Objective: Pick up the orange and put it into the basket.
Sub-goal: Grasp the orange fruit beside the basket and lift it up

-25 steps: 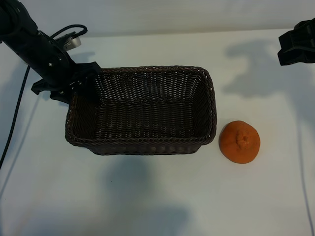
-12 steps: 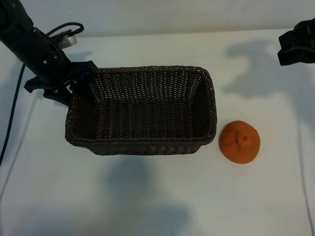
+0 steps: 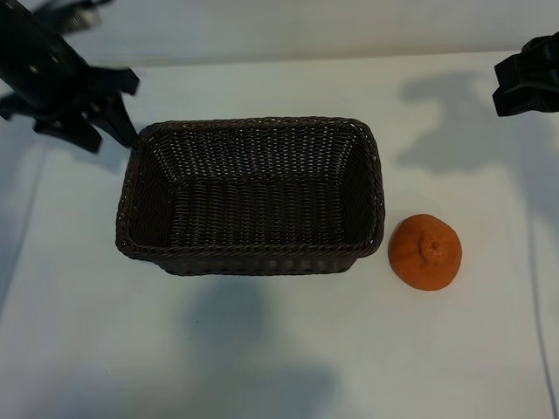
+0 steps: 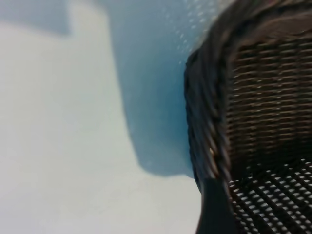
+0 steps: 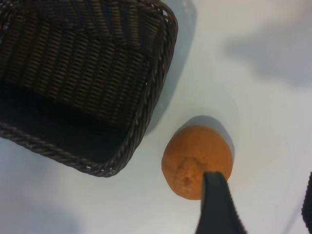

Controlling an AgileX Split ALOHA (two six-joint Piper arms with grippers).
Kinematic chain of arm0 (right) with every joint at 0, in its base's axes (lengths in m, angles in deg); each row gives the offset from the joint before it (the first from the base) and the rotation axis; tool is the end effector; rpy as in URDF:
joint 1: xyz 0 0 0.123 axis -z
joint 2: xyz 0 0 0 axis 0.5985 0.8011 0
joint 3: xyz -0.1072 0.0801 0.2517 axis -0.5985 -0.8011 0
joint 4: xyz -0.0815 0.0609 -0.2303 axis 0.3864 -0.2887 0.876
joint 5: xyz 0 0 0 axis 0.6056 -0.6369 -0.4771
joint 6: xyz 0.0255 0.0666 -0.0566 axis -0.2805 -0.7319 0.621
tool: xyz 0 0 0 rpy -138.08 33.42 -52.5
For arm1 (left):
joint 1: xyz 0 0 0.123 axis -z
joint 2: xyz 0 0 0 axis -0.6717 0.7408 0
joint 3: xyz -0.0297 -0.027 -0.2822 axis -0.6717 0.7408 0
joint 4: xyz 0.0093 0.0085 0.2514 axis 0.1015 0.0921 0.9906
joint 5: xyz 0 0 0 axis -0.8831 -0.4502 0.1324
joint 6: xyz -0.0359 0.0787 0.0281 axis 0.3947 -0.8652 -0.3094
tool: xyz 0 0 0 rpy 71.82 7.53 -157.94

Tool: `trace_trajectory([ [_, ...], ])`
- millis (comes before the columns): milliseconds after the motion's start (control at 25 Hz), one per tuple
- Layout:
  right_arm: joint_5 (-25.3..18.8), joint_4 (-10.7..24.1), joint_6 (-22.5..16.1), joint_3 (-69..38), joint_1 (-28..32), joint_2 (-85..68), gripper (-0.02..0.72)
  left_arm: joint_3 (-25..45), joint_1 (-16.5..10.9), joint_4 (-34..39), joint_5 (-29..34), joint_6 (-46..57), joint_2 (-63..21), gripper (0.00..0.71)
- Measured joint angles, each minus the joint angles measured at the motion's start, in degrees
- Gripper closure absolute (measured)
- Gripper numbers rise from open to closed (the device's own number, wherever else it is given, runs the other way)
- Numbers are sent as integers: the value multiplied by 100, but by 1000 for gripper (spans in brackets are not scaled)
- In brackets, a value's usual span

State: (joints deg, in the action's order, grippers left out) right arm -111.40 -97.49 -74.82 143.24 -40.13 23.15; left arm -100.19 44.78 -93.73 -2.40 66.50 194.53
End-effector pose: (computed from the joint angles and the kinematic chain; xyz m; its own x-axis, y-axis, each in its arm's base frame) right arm 0.2692 0.0380 0.3583 -0.8593 -0.0556 -0.5085 -0.1843 0.9610 0.2064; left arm 0.3752 -0.0440 0.2694 -0.9785 0.0461 -0.2011 0.1045 0.9511 -0.2907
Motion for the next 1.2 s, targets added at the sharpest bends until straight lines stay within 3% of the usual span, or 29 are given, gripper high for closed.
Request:
trace_trajectory([
  [320, 0, 0, 0, 0, 0, 0, 282, -8, 0, -313, 0, 195, -855, 212],
  [600, 0, 0, 0, 0, 0, 0, 282, 88, 0, -376, 0, 195, -1108, 212],
  [1000, 0, 0, 0, 0, 0, 0, 282, 1143, 0, -400, 0, -23, -1393, 212],
  [1200, 0, 0, 0, 0, 0, 0, 282, 1292, 0, -474, 0, -94, -1453, 212],
])
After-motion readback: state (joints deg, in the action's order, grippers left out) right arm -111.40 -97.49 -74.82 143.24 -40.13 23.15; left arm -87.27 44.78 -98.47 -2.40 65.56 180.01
